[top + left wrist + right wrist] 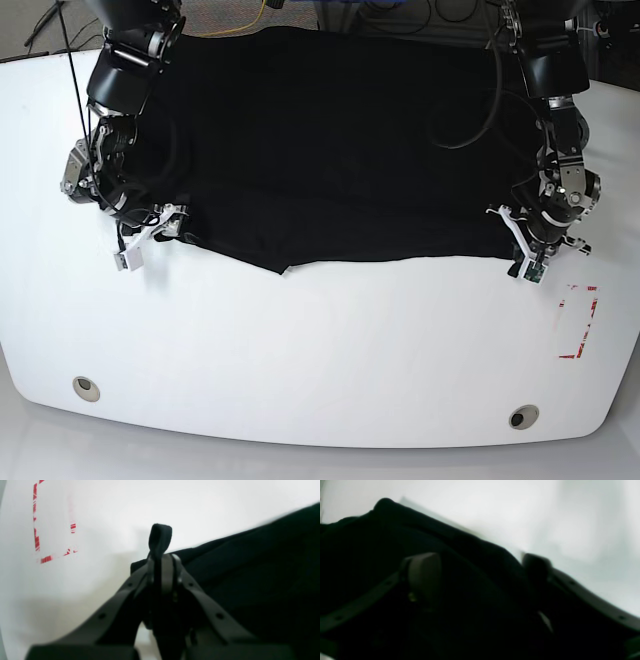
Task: Layout the t-shirt on the table in an organized manner, then fold the t-shirt properly
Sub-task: 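Open the right gripper and shift it inward along the folded hem, then press and adjust the folded hem edge with the right gripper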
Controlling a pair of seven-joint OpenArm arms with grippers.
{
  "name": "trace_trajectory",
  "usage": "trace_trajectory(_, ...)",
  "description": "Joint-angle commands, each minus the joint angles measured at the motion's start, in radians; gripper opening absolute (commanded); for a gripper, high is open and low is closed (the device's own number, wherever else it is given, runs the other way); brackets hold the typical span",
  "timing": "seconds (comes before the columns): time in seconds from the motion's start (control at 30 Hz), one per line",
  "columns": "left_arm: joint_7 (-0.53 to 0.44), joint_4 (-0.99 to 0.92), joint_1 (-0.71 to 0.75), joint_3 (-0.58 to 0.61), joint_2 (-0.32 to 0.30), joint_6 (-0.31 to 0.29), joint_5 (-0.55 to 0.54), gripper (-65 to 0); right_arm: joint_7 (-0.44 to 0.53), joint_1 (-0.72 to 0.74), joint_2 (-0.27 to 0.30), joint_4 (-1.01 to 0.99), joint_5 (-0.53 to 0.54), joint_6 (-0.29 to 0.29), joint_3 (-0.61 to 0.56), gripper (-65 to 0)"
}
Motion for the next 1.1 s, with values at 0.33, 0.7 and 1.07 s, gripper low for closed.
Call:
trace_trajectory(0.33,-0.021,0.017,-0.020,-0.005,-0.013,0.006,-0.008,-65.0,-0.022,0.016,0.019,0.002,-0.031,-0.006,-0.007,-52.7)
trace_trajectory(0.7,-0.021,0.015,-0.020,-0.005,-0.013,0.006,-0.008,-65.0,-0.023,0.034,0.036,0.033,-0.031,-0.006,-0.007,-52.0)
trace_trajectory(1.07,-0.021,0.015,-0.020,-0.005,-0.013,0.006,-0.008,-65.0,-0.023,0.046,0.039,0.056,-0.031,-0.011,-0.006,-30.4)
